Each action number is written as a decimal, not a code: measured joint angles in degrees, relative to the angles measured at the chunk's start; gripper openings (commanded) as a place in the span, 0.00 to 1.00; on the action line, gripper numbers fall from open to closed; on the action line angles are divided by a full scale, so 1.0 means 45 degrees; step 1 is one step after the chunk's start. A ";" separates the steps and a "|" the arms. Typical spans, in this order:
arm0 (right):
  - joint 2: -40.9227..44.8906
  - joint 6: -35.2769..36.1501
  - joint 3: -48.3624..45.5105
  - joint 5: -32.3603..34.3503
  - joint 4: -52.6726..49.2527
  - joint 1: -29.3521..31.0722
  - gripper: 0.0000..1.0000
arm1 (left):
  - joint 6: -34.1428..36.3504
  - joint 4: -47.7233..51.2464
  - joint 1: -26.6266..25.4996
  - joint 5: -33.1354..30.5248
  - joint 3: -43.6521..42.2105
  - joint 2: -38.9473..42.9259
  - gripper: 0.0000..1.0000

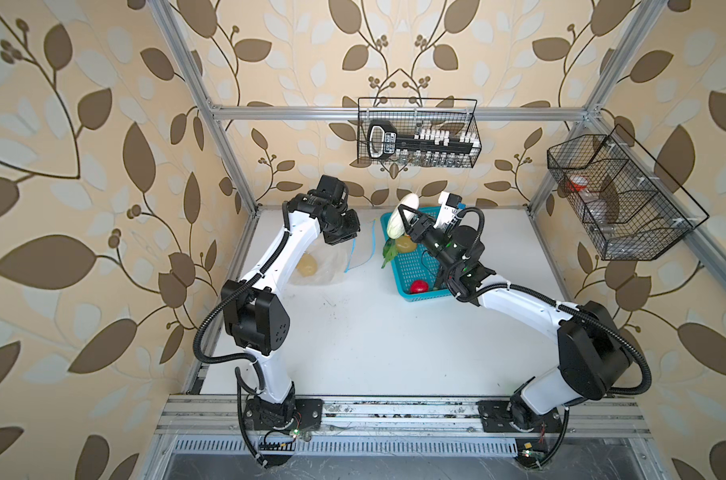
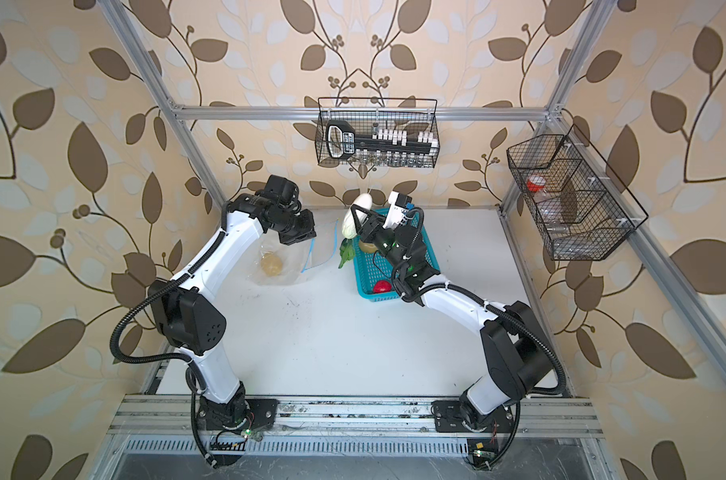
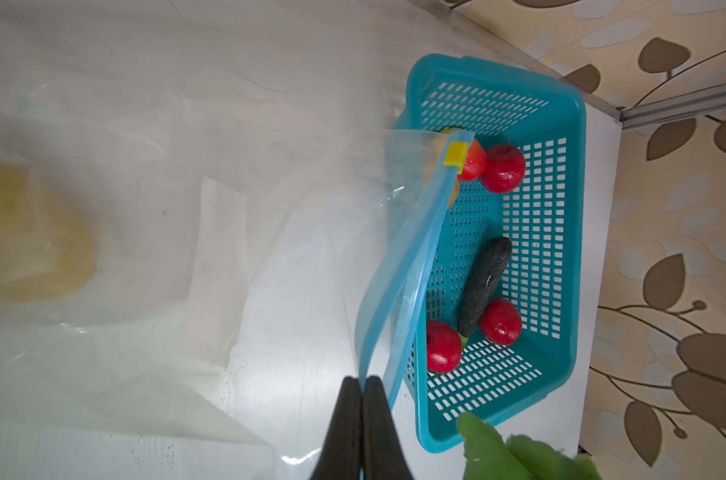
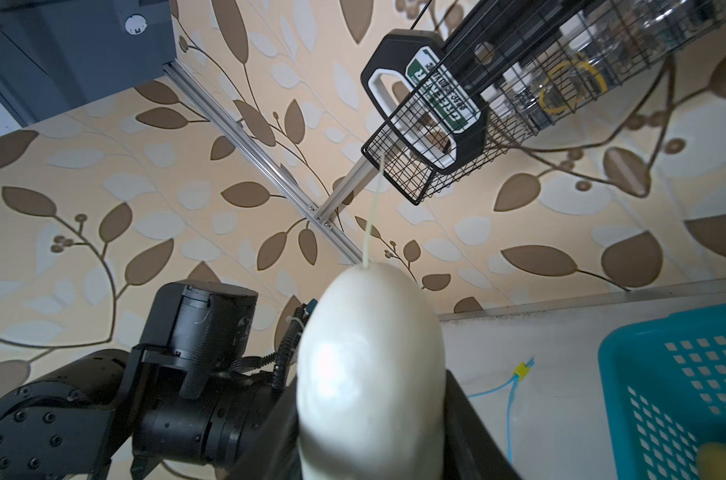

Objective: Place the food in the zip-top bag and seal the zipper
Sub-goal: 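Carry the radish toward the bag opening held by the left gripper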

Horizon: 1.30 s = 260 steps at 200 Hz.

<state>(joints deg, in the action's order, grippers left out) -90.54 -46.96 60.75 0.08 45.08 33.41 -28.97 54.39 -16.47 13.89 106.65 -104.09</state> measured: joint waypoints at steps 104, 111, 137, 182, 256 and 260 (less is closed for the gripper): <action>-0.1326 -0.0175 0.1350 0.0272 0.1715 0.0685 0.24 | 0.0087 0.0267 -0.0005 0.0491 0.0117 0.0525 0.00; -0.1472 -0.0219 0.1350 0.0272 0.1928 0.0714 0.24 | 0.0107 0.0277 -0.0005 0.0495 0.0170 0.0539 0.00; -0.2001 -0.0369 0.1355 0.0267 0.2443 0.0724 0.24 | 0.0126 0.0311 -0.0005 0.0491 0.0214 0.0670 0.00; -0.2424 -0.0597 0.1365 0.0272 0.2875 0.0792 0.23 | 0.0141 0.0296 0.0000 0.0491 0.0209 0.1005 0.00; -0.3060 -0.0699 0.1360 0.0214 0.3468 0.1185 0.22 | 0.0165 0.0272 -0.0005 0.0481 0.0175 0.1146 0.00; -0.3079 -0.0695 0.1360 0.0209 0.3453 0.1200 0.22 | 0.0170 0.0272 0.0000 0.0476 0.0175 0.1146 0.00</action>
<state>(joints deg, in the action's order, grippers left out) -104.40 -50.09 66.87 1.02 60.62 38.81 -28.21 55.61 -16.47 16.03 107.44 -98.94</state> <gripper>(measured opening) 0.418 0.049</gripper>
